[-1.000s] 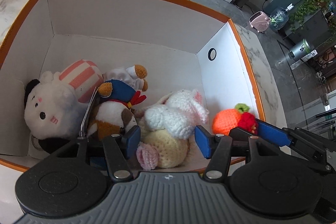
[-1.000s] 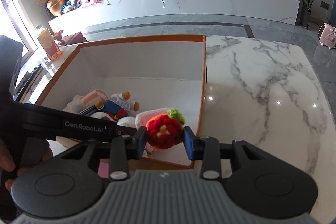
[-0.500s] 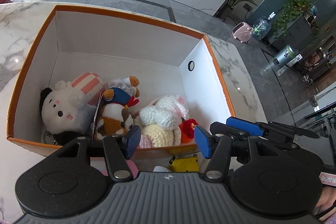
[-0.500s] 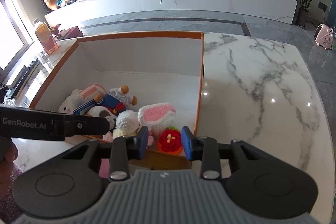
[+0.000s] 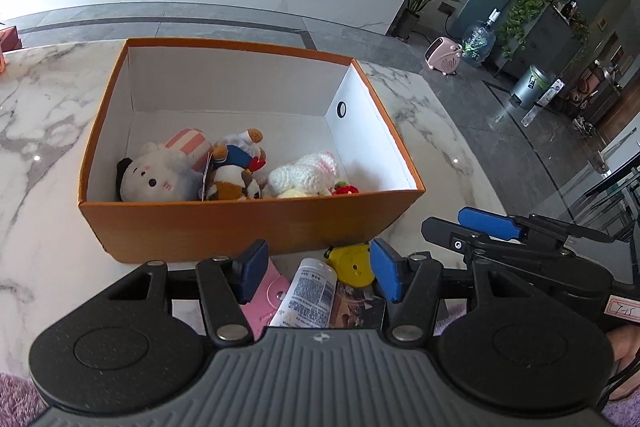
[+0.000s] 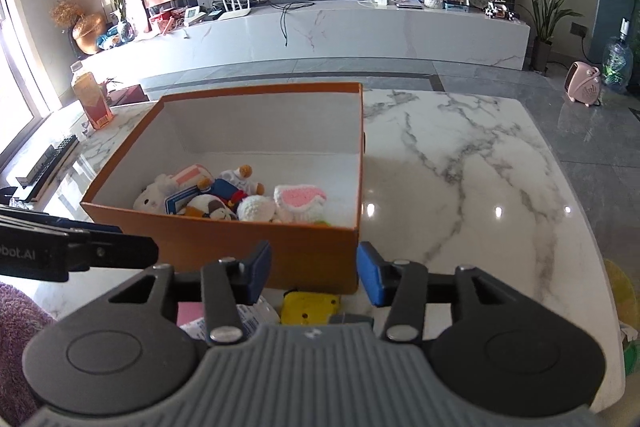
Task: Organize objects
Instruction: 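Withdraw both tools from the box toward the remaining items, then grasp the white lotion tube with left tool while right grasps the grey rectangular device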
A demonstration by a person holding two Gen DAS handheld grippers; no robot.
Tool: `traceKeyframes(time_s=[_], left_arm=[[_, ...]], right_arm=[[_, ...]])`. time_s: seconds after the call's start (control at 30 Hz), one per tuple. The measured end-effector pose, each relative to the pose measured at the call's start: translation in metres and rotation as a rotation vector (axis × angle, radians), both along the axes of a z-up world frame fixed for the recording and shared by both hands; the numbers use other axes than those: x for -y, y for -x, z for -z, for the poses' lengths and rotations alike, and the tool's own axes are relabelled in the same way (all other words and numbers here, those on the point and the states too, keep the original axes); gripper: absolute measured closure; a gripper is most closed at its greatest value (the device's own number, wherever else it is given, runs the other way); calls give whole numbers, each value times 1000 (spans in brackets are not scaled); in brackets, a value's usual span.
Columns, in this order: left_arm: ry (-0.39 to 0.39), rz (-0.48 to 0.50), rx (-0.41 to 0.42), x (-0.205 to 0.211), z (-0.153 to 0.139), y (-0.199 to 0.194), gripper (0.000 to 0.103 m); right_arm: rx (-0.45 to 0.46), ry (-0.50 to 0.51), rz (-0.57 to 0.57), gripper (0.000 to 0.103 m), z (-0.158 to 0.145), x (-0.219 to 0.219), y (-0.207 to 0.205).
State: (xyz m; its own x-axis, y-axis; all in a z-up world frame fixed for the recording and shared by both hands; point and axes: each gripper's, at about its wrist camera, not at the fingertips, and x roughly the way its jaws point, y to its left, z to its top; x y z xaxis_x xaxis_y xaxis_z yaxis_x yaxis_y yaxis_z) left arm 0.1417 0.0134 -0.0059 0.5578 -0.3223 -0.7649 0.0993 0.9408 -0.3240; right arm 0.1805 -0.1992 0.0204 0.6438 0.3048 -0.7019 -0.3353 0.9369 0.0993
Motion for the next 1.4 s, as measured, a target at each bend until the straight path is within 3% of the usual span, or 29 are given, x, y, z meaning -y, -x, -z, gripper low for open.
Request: traceKeyframes(time_s=[0.3, 0.4, 0.67, 0.87, 0.97, 1.23, 1.4], left_arm=[[-87, -12, -24, 10, 18, 21, 34], [-83, -17, -38, 10, 30, 25, 28], [-81, -71, -115, 4, 65, 34, 26], [29, -79, -151, 1, 78, 34, 26], [57, -91, -154, 2, 81, 33, 33], [43, -104, -183, 10, 88, 27, 52], [45, -119, -179, 11, 92, 28, 73]], right_arm=[[-49, 32, 71, 42, 28, 20, 23], [-69, 30, 87, 42, 37, 25, 25], [-115, -17, 83, 41, 53, 30, 24], [-140, -23, 72, 41, 59, 27, 19], [-151, -10, 69, 41, 62, 25, 17], [-154, 15, 75, 49, 66, 23, 16], [-175, 15, 65, 56, 70, 21, 13]])
